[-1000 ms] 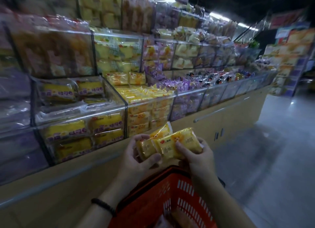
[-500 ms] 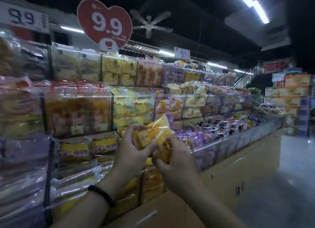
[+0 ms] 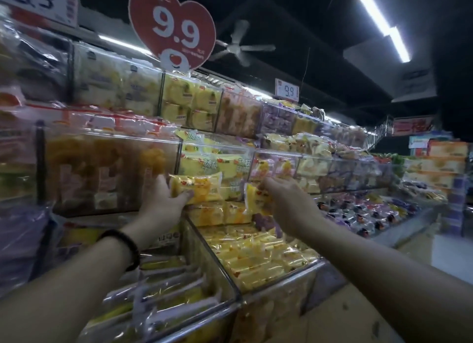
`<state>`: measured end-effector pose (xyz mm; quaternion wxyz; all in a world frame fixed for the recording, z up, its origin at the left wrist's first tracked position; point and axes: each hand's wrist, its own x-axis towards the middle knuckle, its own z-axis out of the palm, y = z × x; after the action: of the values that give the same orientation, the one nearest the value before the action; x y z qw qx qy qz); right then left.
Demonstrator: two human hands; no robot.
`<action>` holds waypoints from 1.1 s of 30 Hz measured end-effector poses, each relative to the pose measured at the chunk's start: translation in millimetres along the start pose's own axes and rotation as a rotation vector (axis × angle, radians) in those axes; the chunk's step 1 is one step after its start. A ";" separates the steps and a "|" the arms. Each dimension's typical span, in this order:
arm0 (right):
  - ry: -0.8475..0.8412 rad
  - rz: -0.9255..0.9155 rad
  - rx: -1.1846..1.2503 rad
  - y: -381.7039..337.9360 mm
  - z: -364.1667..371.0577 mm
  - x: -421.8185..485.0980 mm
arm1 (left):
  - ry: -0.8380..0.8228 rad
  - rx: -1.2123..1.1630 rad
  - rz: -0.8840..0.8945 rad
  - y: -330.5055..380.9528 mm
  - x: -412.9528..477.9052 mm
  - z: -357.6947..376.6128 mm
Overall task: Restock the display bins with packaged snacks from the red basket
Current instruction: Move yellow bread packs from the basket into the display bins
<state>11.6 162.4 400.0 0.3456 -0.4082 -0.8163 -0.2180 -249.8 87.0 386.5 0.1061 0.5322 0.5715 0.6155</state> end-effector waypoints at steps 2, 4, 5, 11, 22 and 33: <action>-0.025 -0.035 -0.056 1.1 17.1 13.2 | 0.014 0.139 -0.017 -11.7 5.1 2.5; -0.073 -0.051 -0.081 -2.0 33.6 21.0 | 0.045 0.168 -0.009 -18.5 7.8 2.6; -0.093 -0.057 -0.085 -5.1 42.7 23.6 | 0.070 0.149 -0.021 -19.7 8.5 1.4; -0.186 0.009 -0.132 -18.8 97.5 37.9 | 0.124 0.096 -0.102 -27.7 12.5 -1.8; -0.187 0.029 0.229 -16.4 65.0 55.4 | 0.010 0.034 -0.106 -21.4 0.3 -1.0; 0.034 -0.324 -0.045 -44.1 48.2 41.8 | 0.002 -0.023 -0.121 -16.4 -3.7 1.7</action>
<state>-61.0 189.5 395.7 0.3105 -0.2751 -0.8603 -0.2962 -254.8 90.6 370.8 0.1488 0.4948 0.5959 0.6148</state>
